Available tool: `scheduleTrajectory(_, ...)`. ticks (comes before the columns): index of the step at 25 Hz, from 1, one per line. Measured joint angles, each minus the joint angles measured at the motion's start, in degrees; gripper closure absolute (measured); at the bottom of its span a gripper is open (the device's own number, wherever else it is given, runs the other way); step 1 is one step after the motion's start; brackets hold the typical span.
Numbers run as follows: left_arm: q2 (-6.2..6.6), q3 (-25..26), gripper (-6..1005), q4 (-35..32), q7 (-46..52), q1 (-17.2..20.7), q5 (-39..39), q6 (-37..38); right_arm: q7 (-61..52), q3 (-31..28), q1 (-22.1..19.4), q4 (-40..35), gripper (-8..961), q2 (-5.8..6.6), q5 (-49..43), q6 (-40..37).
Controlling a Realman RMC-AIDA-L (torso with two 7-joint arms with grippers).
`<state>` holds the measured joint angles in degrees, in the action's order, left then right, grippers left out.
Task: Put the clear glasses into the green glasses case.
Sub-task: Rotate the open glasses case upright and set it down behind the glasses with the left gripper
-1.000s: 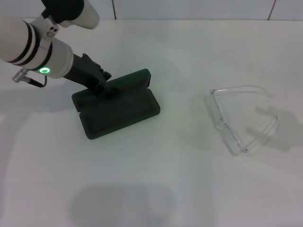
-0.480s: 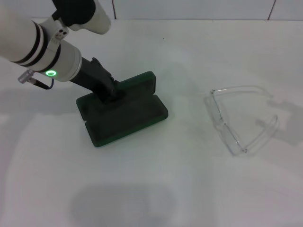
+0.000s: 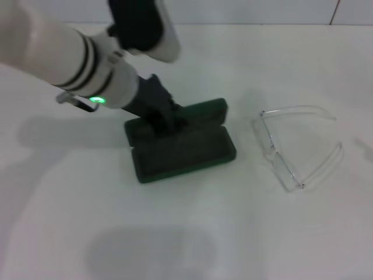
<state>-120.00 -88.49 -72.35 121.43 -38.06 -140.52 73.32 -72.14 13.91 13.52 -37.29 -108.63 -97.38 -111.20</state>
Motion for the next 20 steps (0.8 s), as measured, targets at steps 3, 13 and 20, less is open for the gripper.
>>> scheduleTrajectory(3, -0.05, -3.6, 791, 0.0, 0.5, -0.7, 0.2, -1.5, 0.5, -0.7, -0.6, 0.3, 251, -0.21, 0.0, -0.6)
scheduleTrajectory(13, -0.23, -13.3, 788, 2.7, 3.4, -5.8, 0.3, -7.3, 2.2, -1.0, -2.2, 0.8, 258, -1.08, -0.2, -3.4)
scheduleTrajectory(20, -0.35, -15.5, 785, 5.6, 4.9, -9.2, 0.4, -10.2, 2.8, -1.1, -2.9, 0.9, 262, -1.35, -0.2, -4.4)
